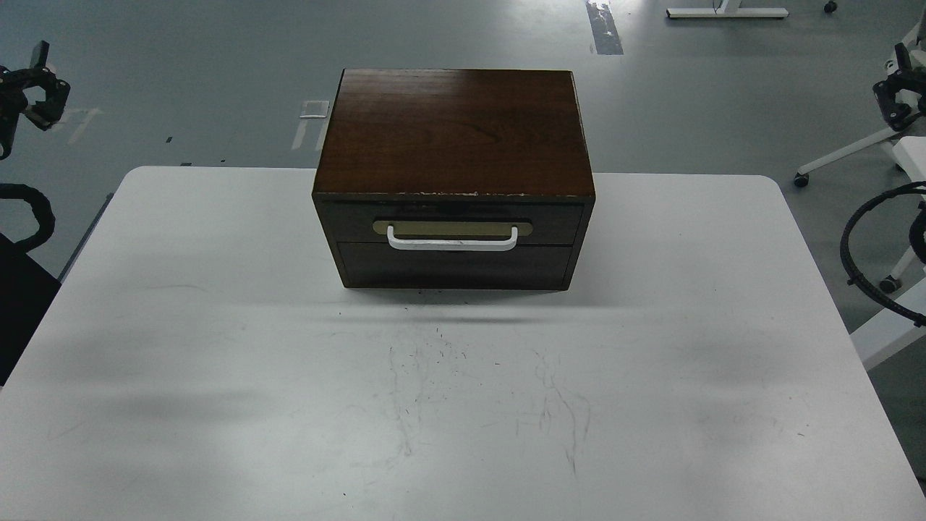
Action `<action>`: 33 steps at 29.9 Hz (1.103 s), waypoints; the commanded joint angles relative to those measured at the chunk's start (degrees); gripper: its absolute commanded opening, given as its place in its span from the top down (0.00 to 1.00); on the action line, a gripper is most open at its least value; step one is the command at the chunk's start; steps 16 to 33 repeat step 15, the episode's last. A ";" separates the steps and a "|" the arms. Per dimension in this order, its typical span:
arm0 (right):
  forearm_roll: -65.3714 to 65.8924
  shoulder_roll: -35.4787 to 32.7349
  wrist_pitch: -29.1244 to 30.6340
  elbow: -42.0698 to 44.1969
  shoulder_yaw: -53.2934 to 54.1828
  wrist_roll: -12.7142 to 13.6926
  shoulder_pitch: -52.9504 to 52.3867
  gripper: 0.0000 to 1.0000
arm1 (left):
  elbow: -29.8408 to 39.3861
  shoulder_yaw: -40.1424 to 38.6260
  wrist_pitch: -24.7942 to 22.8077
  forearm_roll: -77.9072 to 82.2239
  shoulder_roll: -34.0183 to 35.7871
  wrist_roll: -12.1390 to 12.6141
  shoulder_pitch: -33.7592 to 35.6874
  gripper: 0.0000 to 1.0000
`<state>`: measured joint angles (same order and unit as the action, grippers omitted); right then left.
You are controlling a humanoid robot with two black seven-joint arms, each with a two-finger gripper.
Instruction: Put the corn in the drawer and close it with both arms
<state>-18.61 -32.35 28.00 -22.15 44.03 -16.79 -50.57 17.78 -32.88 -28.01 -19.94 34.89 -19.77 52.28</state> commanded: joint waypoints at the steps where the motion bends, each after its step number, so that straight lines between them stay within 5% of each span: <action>1: 0.06 0.00 0.00 0.26 -0.70 0.00 0.30 0.00 | -0.03 0.79 0.01 0.78 0.18 0.08 -0.43 0.03; 33: 0.15 2.20 0.00 1.14 -1.14 -0.08 1.71 0.00 | 0.06 0.97 0.01 0.87 -1.49 -0.62 -2.71 0.02</action>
